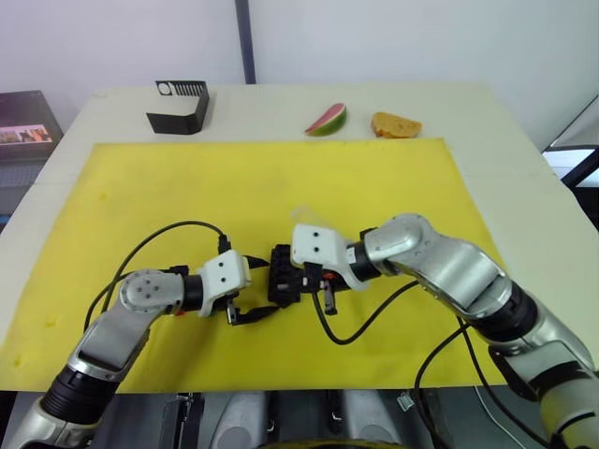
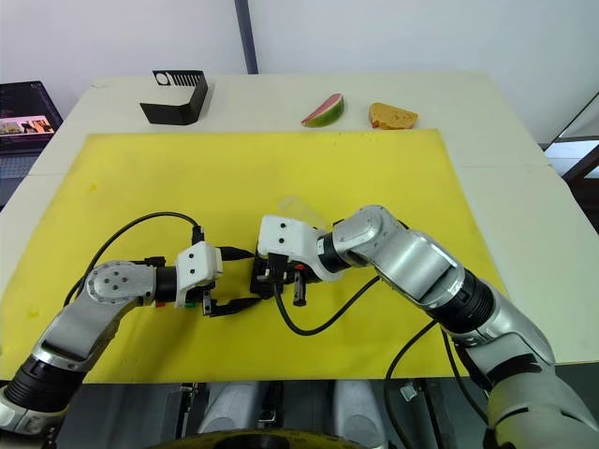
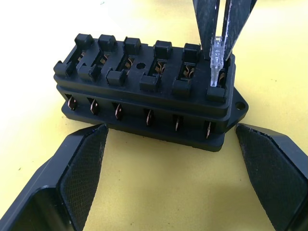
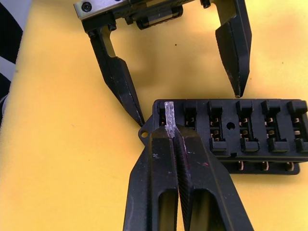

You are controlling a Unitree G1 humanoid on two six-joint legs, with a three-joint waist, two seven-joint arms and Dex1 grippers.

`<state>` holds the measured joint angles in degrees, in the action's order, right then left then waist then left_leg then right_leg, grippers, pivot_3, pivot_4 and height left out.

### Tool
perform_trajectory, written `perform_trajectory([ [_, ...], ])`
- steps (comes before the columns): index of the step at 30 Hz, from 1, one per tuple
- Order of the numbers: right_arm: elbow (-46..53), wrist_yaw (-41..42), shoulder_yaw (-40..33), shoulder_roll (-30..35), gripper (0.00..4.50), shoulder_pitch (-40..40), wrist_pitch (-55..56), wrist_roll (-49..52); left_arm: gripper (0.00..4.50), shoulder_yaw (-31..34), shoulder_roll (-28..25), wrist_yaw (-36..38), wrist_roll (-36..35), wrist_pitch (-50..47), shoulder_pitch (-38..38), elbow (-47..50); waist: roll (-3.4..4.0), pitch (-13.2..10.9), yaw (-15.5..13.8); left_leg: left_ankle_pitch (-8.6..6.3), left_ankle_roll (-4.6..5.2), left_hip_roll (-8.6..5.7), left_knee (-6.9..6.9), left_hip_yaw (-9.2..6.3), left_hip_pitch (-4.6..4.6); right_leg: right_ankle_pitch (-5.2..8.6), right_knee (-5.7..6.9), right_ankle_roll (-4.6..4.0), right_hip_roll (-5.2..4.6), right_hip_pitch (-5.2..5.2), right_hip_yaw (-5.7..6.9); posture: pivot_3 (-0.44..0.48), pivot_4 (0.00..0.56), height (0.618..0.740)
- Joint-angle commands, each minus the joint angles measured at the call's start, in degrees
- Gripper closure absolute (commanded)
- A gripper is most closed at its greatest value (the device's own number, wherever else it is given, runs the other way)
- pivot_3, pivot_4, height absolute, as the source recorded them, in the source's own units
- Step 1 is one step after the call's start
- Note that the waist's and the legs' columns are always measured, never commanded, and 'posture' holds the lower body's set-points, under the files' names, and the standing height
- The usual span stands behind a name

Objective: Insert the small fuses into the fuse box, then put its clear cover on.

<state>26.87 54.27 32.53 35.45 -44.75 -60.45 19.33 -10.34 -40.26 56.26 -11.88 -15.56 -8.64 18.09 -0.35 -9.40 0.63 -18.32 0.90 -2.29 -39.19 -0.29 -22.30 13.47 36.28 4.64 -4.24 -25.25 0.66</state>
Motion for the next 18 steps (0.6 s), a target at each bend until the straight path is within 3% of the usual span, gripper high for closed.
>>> perform_trajectory([
  [1, 1.58, -0.2, -0.32, 0.52, 4.5, 0.03, -0.5, 0.28, 0.07, 0.16, -0.08, 0.04, 0.28, 0.81, -0.37, 0.27, 0.0, 0.0, -0.01, 0.0, 0.0, 0.0, 0.0, 0.0, 0.0, 0.0, 0.0, 0.0, 0.0, 0.0, 0.0, 0.0, 0.15, 0.74],
  [18, 1.57, 0.65, -2.5, 0.36, 4.5, -2.06, -2.0, 2.69, 0.07, -0.16, 0.35, -0.24, 0.33, 0.65, -0.53, 0.15, 0.0, 0.0, -0.01, 0.0, 0.01, 0.0, 0.0, 0.0, 0.0, 0.0, 0.0, 0.0, 0.0, 0.0, 0.0, 0.0, 0.15, 0.74],
])
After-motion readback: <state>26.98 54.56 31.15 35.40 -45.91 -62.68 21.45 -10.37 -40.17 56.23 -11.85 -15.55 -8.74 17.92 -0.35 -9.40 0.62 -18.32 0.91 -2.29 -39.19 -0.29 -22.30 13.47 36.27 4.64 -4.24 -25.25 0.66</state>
